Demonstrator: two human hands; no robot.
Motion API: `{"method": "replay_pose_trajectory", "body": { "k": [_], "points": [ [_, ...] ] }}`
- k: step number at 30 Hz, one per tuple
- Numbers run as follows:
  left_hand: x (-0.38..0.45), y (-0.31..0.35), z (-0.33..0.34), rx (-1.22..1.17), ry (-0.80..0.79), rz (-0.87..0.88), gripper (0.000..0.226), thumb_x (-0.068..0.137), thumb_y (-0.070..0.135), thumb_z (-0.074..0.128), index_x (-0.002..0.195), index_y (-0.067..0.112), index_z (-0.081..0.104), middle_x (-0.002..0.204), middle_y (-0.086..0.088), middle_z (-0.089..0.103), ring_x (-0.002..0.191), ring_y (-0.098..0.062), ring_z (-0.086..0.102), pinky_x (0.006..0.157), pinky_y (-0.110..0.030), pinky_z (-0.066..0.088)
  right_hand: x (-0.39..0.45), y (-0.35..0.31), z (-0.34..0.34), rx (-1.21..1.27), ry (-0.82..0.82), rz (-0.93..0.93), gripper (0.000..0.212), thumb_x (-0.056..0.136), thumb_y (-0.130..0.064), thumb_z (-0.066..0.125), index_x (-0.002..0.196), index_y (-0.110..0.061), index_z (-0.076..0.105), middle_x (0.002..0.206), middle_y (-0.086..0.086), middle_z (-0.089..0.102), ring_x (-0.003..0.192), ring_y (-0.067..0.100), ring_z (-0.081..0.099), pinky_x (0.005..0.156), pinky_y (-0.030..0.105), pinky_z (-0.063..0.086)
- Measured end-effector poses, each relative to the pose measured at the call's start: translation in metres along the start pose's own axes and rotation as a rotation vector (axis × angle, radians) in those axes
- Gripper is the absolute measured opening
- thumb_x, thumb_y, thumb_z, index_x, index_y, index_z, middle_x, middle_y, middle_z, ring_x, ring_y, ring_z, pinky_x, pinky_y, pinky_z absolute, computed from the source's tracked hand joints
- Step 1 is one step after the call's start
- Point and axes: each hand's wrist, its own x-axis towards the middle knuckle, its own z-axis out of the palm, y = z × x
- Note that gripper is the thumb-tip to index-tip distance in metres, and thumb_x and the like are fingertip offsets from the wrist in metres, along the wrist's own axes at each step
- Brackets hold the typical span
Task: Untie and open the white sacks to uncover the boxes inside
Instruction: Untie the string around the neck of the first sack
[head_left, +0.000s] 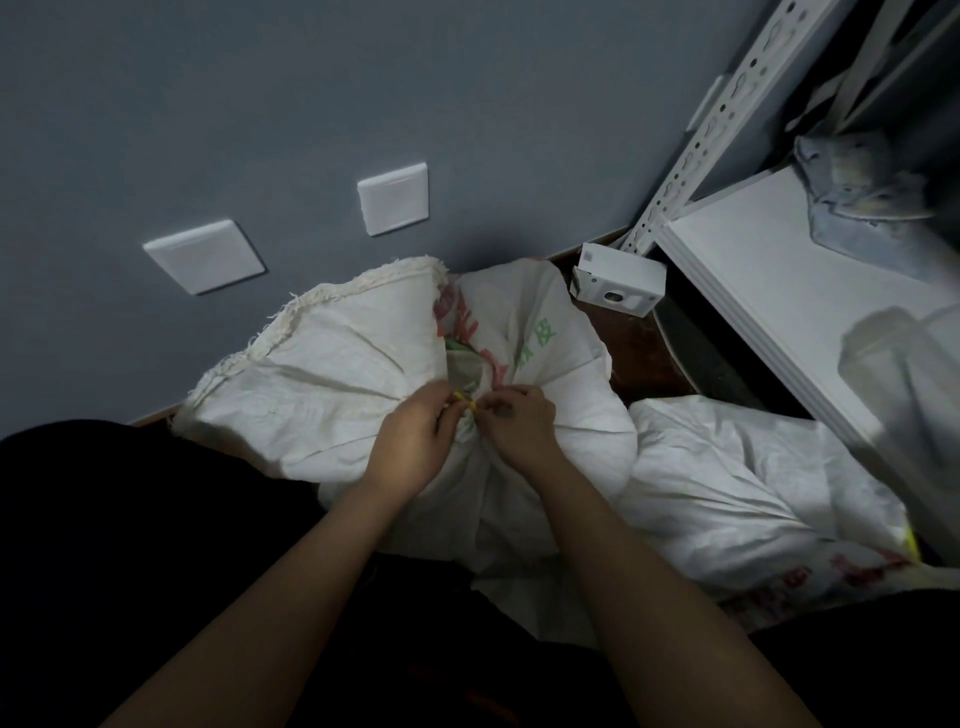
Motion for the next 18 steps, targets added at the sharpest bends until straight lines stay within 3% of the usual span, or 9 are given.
{"method": "replay_pose_trajectory", "body": {
  "k": [4,11,18],
  "points": [
    [-0.007,0.005,-0.002,-0.008,0.071,0.025,0.011,0.090,0.016,0.062,0.095,0.007,0.067,0.094,-0.009,0.067,0.085,-0.024,0.064,0.071,-0.031,0.046,0.000,-0.002,0.002,0.002,0.001,0.042,0.022,0.087,-0.034,0.063,0.101,-0.021,0.073,0.130,0.007,0.052,0.122,0.026,0.046,0.106,0.032,0.034],
    [-0.007,0.003,0.003,0.157,0.007,0.101,0.005,0.085,0.016,0.066,0.088,0.013,0.065,0.092,-0.005,0.062,0.079,-0.028,0.063,0.059,-0.032,0.045,-0.002,0.004,0.002,0.041,-0.027,0.041,0.024,0.087,-0.034,0.064,0.103,-0.019,0.073,0.132,0.009,0.049,0.125,0.026,0.043,0.109,0.033,0.031],
    [-0.007,0.004,0.002,0.171,0.015,0.194,0.029,0.085,0.038,0.047,0.095,0.019,0.067,0.100,0.001,0.063,0.076,-0.022,0.065,0.054,-0.031,0.049,-0.001,0.008,0.003,0.059,-0.008,0.008,0.022,0.085,-0.034,0.066,0.098,-0.018,0.074,0.127,0.010,0.054,0.120,0.027,0.048,0.106,0.034,0.035]
  ]
}}
